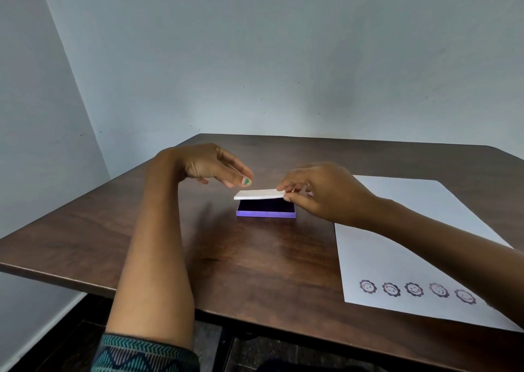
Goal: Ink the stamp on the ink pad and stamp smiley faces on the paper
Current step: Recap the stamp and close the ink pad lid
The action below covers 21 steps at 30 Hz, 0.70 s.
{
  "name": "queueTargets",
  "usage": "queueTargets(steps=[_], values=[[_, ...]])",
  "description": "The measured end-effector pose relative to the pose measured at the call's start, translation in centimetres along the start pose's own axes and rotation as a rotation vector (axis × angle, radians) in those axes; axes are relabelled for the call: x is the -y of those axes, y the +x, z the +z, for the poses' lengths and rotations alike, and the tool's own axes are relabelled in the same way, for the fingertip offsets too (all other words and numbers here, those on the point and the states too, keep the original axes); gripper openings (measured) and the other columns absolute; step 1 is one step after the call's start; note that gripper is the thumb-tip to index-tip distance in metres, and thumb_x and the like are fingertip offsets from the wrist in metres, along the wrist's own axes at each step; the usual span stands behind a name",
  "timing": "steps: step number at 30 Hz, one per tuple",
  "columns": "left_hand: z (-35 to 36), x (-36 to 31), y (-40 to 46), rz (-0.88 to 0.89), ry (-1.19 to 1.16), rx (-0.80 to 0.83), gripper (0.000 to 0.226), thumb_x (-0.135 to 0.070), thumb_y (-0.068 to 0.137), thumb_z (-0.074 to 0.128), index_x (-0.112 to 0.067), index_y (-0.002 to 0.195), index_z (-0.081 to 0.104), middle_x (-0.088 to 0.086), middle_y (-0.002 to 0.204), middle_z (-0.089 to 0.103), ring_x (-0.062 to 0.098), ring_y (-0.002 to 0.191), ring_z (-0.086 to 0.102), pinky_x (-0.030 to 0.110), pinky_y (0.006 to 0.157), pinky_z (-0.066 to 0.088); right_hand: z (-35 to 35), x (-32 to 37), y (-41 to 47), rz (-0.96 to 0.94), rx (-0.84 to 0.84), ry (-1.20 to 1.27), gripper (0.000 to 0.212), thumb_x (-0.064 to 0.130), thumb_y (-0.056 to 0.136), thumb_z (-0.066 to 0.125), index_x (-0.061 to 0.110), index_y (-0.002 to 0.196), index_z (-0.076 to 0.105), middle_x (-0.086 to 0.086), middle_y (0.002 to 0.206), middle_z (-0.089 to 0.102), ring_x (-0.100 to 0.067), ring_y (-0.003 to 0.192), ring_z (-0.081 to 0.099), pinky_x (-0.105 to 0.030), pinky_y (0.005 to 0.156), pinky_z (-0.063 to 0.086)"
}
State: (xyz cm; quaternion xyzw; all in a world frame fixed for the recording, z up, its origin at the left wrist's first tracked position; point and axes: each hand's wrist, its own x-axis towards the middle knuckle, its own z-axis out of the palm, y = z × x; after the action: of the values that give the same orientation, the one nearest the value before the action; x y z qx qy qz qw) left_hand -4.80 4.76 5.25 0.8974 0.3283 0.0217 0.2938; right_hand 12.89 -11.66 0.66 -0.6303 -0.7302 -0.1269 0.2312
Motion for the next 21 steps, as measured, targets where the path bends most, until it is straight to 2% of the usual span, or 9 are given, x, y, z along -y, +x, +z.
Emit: queueTargets(steps=[2, 6, 8, 10, 13, 16, 18, 21], values=[[0.3, -0.3, 0.2, -0.031, 0.063, 0.002, 0.040, -0.052, 0.060, 0.078, -0.042, 0.098, 0.068, -0.022, 0.100, 0.069, -0.001, 0.100, 0.059, 0.032, 0.085, 0.043, 0.2, 0.2, -0.3, -0.033, 0.035, -0.030, 0.019, 0.025, 0.086, 0.062, 0.021, 0.102, 0.070, 0.004, 0.095, 0.071, 0.001, 0.068, 0.046, -0.011, 0.058, 0.033], [1.0, -0.8, 0.8, -0.086, 0.123, 0.048, 0.051, -0.055, 0.053, 0.075, -0.044, 0.102, 0.064, -0.025, 0.107, 0.063, 0.004, 0.110, 0.055, 0.032, 0.083, 0.041, 0.2, 0.3, -0.6, -0.071, 0.071, -0.045, 0.019, 0.025, 0.086, 0.062, 0.021, 0.102, 0.070, 0.003, 0.097, 0.071, -0.005, 0.082, 0.051, -0.006, 0.059, 0.027], [1.2, -0.9, 1.0, -0.085, 0.141, 0.069, 0.055, -0.056, 0.050, 0.075, -0.046, 0.102, 0.063, -0.024, 0.110, 0.062, 0.006, 0.116, 0.052, 0.036, 0.095, 0.042, 0.2, 0.2, -0.6, -0.078, 0.067, -0.041, 0.018, 0.025, 0.085, 0.063, 0.020, 0.101, 0.070, 0.003, 0.097, 0.072, -0.003, 0.081, 0.047, -0.006, 0.059, 0.026], [1.4, -1.1, 1.1, -0.076, 0.146, 0.095, 0.057, -0.055, 0.048, 0.075, -0.046, 0.103, 0.061, -0.022, 0.114, 0.061, 0.008, 0.121, 0.049, 0.043, 0.108, 0.037, 0.2, 0.1, -0.5, -0.082, 0.064, -0.038, 0.018, 0.027, 0.084, 0.064, 0.021, 0.100, 0.071, 0.004, 0.096, 0.072, -0.002, 0.080, 0.045, -0.006, 0.059, 0.026], [1.6, -1.6, 1.2, -0.047, 0.160, 0.132, 0.060, -0.054, 0.048, 0.075, -0.048, 0.105, 0.059, -0.020, 0.118, 0.059, 0.010, 0.123, 0.047, 0.045, 0.111, 0.033, 0.1, -0.2, -0.5, -0.064, 0.047, 0.020, 0.022, 0.032, 0.081, 0.068, 0.022, 0.099, 0.071, 0.005, 0.097, 0.071, 0.000, 0.080, 0.043, -0.009, 0.061, 0.029], [1.8, -1.9, 1.2, -0.013, 0.144, 0.172, 0.060, -0.047, 0.055, 0.082, -0.046, 0.110, 0.057, -0.017, 0.120, 0.056, 0.011, 0.121, 0.047, 0.037, 0.109, 0.033, -0.3, -0.8, -0.4, -0.006, 0.042, 0.051, 0.034, 0.040, 0.077, 0.070, 0.023, 0.106, 0.068, 0.006, 0.106, 0.068, -0.001, 0.089, 0.040, -0.022, 0.073, 0.034], [2.1, -2.1, 1.3, 0.008, 0.129, 0.190, 0.057, -0.038, 0.065, 0.081, -0.042, 0.116, 0.057, -0.015, 0.122, 0.056, 0.009, 0.116, 0.047, 0.028, 0.102, 0.031, -0.4, -1.3, -0.4, 0.038, 0.095, 0.021, 0.048, 0.049, 0.074, 0.069, 0.025, 0.115, 0.062, 0.009, 0.114, 0.063, -0.001, 0.095, 0.034, -0.025, 0.081, 0.028], [2.5, -2.5, 1.4, 0.024, 0.134, 0.196, 0.058, -0.035, 0.067, 0.080, -0.040, 0.120, 0.057, -0.014, 0.126, 0.056, 0.007, 0.114, 0.047, 0.026, 0.104, 0.031, -0.2, -1.9, -0.7, 0.112, 0.180, -0.027, 0.068, 0.059, 0.069, 0.067, 0.028, 0.127, 0.050, 0.007, 0.119, 0.056, -0.009, 0.107, 0.033, -0.027, 0.086, 0.023]])
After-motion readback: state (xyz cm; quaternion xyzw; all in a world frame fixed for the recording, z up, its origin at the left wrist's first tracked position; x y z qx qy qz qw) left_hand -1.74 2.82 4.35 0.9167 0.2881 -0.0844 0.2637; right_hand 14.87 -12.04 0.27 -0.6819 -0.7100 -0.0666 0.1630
